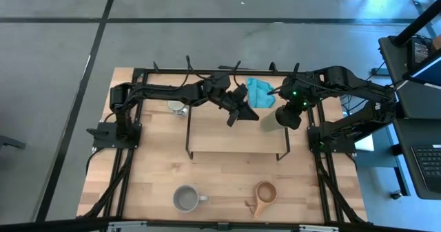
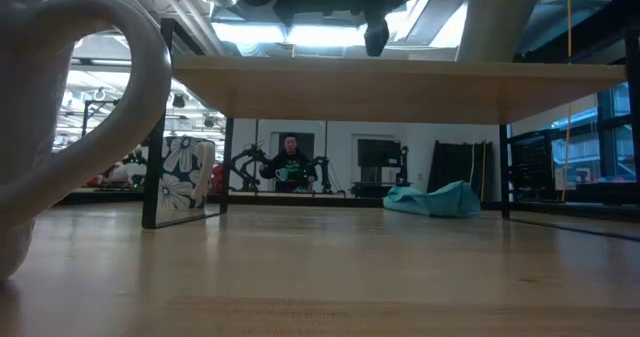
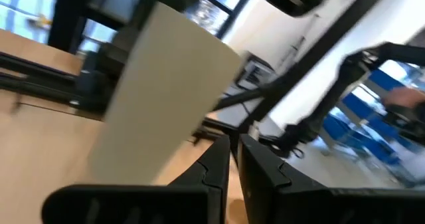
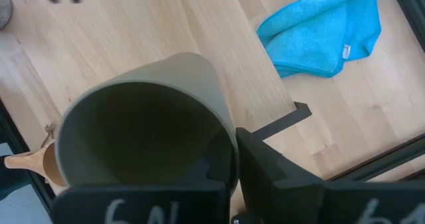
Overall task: Stack small to large cups/mugs on shelf
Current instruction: Put the gray cup on the shelf
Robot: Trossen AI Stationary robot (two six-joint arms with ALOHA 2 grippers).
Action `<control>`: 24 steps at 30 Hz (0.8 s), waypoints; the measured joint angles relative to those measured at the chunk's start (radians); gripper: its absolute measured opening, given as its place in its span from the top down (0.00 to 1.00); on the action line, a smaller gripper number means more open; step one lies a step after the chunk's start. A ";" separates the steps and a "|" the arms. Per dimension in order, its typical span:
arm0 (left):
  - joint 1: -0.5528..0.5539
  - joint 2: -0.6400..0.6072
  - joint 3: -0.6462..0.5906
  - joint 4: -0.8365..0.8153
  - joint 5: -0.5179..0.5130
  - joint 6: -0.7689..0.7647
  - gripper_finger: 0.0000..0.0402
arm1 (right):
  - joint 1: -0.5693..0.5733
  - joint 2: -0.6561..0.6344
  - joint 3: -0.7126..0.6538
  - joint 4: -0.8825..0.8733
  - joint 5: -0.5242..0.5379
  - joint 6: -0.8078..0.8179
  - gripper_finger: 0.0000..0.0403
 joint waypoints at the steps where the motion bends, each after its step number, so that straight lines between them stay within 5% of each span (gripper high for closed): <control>1: 0.001 0.000 0.000 -0.001 -0.011 0.000 0.93 | 0.000 0.000 0.000 0.000 0.000 0.000 0.94; 9: 0.005 0.000 0.000 0.016 -0.181 0.029 0.93 | 0.000 0.000 0.000 0.000 0.000 -0.002 0.94; 13: 0.005 -0.001 0.000 0.047 -0.085 0.055 0.93 | 0.000 0.000 0.000 0.000 0.001 -0.003 0.94; 18: -0.030 -0.001 0.000 -0.032 -0.084 0.175 0.93 | 0.000 0.000 0.000 0.000 0.000 -0.004 0.94; 24: -0.075 -0.001 0.000 -0.188 -0.209 0.285 0.93 | 0.000 0.000 0.000 0.000 0.000 0.001 0.94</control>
